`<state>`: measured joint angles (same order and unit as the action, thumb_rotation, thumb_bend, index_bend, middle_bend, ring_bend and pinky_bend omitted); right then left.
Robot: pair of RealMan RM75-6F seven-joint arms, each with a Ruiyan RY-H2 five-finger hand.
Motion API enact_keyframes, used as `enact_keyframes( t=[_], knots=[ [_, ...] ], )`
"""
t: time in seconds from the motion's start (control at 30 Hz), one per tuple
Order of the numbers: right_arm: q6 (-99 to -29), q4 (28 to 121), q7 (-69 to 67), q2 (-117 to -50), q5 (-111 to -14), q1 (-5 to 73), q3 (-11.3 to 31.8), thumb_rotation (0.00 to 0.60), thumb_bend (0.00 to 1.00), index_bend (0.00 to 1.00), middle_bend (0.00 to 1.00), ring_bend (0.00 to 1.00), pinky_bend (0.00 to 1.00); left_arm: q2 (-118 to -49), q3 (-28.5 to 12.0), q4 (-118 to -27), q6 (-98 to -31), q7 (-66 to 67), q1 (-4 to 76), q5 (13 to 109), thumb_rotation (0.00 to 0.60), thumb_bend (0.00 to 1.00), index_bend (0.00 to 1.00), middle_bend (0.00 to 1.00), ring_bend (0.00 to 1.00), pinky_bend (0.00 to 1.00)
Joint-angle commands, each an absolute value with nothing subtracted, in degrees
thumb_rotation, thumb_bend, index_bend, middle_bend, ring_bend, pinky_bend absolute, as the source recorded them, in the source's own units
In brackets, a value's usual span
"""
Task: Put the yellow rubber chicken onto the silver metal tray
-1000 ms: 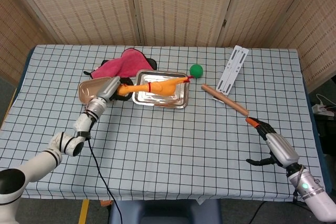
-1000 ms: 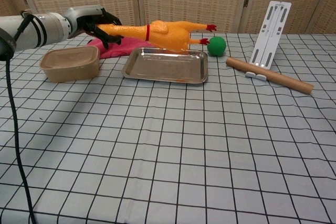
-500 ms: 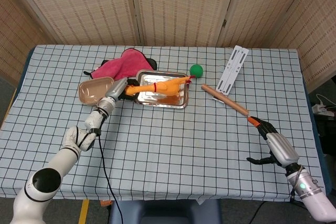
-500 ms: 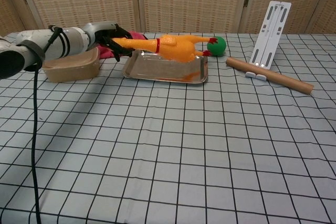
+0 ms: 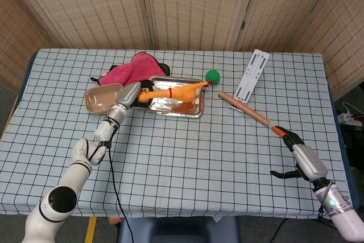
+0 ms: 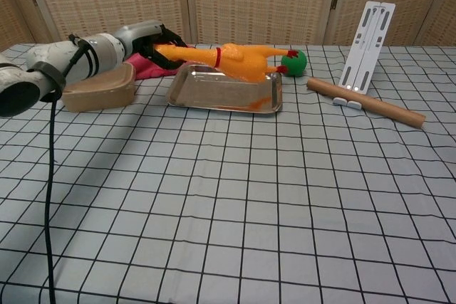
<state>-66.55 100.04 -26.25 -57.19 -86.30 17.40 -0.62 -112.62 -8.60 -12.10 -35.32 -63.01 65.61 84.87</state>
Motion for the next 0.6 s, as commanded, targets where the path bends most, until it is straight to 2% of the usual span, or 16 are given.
enact_keyframes(
  t=[0.03, 0.33, 0.6],
  knots=[
    [-66.72, 100.06, -26.39, -57.20, -86.56, 17.30, -0.61, 0.600, 0.07, 0.00, 0.00, 0.00, 0.00, -112.82, -8.19, -11.83, -35.55, -61.40, 65.38, 84.71, 0.600, 0.45, 0.00, 0.03, 0.01, 0.16],
    [-67.63, 99.97, -27.46, -57.13, -87.04, 16.67, -0.53, 0.600, 0.07, 0.00, 0.00, 0.00, 0.00, -112.42, -7.65, -12.80, -35.00, -59.34, 65.28, 84.20, 0.600, 0.44, 0.00, 0.00, 0.00, 0.10],
    [-68.29, 98.06, -30.57, -57.23, -87.96, 16.19, -0.73, 0.600, 0.07, 0.00, 0.00, 0.00, 0.00, -111.54, -6.66, -13.29, -33.87, -56.23, 66.04, 84.51, 0.600, 0.35, 0.00, 0.00, 0.00, 0.04]
  ],
)
